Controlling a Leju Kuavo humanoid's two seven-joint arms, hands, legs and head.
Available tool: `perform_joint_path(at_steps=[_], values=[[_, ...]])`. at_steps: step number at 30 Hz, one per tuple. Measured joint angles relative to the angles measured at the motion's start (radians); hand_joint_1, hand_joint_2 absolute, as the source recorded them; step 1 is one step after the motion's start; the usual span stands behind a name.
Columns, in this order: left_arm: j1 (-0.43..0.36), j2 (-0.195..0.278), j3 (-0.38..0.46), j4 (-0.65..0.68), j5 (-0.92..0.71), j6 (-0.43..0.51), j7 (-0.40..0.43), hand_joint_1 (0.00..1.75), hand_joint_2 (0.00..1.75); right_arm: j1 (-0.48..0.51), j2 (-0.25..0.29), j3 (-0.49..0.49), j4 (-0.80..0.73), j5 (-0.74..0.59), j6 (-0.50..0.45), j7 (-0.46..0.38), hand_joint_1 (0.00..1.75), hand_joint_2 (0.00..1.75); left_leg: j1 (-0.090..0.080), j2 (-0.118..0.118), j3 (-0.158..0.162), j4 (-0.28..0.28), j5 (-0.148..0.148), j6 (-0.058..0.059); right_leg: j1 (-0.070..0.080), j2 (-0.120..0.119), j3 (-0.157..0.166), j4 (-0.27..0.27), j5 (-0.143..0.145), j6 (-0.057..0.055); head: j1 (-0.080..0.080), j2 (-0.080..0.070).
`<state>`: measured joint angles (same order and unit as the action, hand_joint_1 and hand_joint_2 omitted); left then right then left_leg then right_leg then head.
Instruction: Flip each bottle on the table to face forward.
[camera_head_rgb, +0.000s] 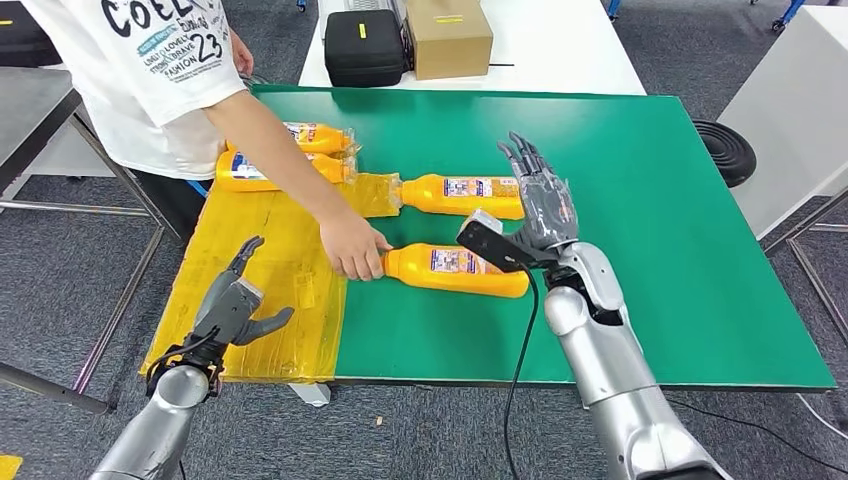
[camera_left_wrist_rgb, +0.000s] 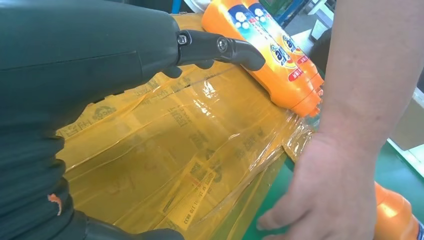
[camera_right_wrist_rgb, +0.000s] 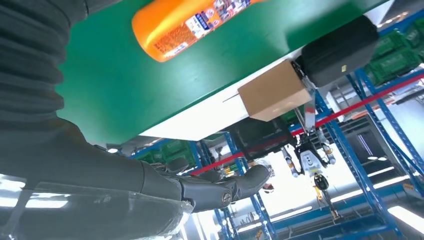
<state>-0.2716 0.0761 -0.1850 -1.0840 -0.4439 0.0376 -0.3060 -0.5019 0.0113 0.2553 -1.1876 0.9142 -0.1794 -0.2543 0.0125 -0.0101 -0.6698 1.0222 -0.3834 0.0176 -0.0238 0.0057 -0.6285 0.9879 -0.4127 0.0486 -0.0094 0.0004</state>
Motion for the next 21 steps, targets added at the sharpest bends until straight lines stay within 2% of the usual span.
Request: perform_joint_path(at_steps=[7, 13, 17, 21], values=[[-0.002, -0.001, 0.006, -0.003, -0.002, -0.028, -0.001, 0.00, 1.75, 0.022, 0.004, -0.016, 0.002, -0.034, 0.108, -0.027, 0.00, 1.75, 0.000, 0.000, 0.000, 0.000, 0.000, 0.000, 0.000, 0.000, 0.000, 0.000, 0.000, 0.000, 0.000, 0.000], [-0.006, -0.001, 0.006, -0.003, 0.002, -0.036, -0.001, 0.00, 1.75, 0.015, 0.004, -0.021, 0.055, -0.039, 0.158, -0.031, 0.00, 1.75, 0.000, 0.000, 0.000, 0.000, 0.000, 0.000, 0.000, 0.000, 0.000, 0.000, 0.000, 0.000, 0.000, 0.000], [-0.026, -0.002, 0.005, 0.005, 0.009, -0.050, 0.000, 0.00, 1.75, -0.040, 0.003, -0.021, 0.192, -0.013, 0.192, -0.005, 0.00, 1.75, 0.000, 0.000, 0.000, 0.000, 0.001, 0.000, 0.000, 0.000, 0.000, 0.000, 0.000, 0.000, 0.000, 0.000], [-0.060, -0.004, -0.003, 0.027, 0.022, -0.056, 0.008, 0.00, 1.75, -0.129, 0.004, -0.021, 0.380, 0.029, 0.182, 0.033, 0.00, 1.75, 0.000, 0.000, 0.000, 0.000, 0.001, 0.001, 0.000, 0.000, 0.000, 0.000, 0.002, -0.001, 0.000, 0.000]])
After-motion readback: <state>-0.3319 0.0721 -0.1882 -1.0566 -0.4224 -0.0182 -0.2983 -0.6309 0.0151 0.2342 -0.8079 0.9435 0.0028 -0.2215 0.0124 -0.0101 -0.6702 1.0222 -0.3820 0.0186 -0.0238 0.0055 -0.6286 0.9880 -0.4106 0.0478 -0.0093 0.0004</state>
